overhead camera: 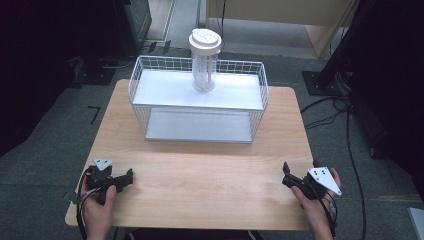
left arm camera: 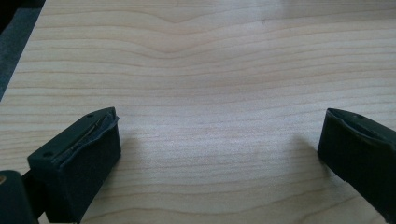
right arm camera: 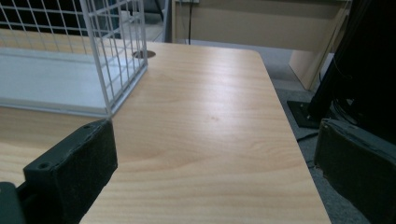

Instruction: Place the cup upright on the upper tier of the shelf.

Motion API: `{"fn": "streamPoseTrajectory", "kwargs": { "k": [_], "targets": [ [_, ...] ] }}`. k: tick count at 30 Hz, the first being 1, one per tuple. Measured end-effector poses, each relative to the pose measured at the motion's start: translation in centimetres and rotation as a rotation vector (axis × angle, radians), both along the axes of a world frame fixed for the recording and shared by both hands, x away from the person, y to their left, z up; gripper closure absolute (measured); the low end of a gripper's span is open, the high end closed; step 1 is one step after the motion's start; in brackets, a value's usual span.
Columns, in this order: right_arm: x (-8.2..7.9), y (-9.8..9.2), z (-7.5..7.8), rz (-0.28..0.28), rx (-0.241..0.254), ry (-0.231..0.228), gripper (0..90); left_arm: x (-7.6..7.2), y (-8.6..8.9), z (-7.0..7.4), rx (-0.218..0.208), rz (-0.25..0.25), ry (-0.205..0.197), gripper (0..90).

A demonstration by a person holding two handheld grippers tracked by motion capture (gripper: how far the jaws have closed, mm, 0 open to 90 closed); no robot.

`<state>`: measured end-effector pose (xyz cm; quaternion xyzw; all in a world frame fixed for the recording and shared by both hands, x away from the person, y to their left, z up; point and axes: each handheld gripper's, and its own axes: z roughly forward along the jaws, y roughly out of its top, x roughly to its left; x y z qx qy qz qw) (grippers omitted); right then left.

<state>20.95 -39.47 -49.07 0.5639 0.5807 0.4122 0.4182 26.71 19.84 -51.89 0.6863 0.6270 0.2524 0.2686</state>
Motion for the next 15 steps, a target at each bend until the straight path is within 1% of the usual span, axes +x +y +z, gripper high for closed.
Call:
{"fn": "streamPoseTrajectory", "kwargs": {
  "k": [2, 3, 8, 12, 13, 15],
  "targets": [
    [-0.1, -0.1, -0.1, -0.001, 0.002, 0.008, 0.0, 0.0, 0.0, 0.0, 0.0, 0.0, 0.0, 0.0],
    [-0.4, -0.4, -0.5, -0.002, -0.007, 0.025, 0.0, 0.0, 0.0, 0.0, 0.001, 0.0, 0.0, 0.0],
    [-1.0, -1.1, -1.2, -0.008, -0.015, 0.056, 0.0, 0.0, 0.0, 0.0, 0.0, 0.0, 0.0, 0.0],
    [-1.4, -1.7, -1.6, -0.007, -0.01, 0.087, 0.0, 0.0, 0.0, 0.0, 0.0, 0.0, 0.0, 0.0],
    [-1.4, -1.7, -1.6, -0.007, -0.01, 0.087, 0.0, 0.0, 0.0, 0.0, 0.0, 0.0, 0.0, 0.0],
    [-1.6, -1.9, -2.0, -0.006, -0.011, 0.115, 0.0, 0.0, 0.0, 0.0, 0.0, 0.0, 0.0, 0.0]
  ]
}}
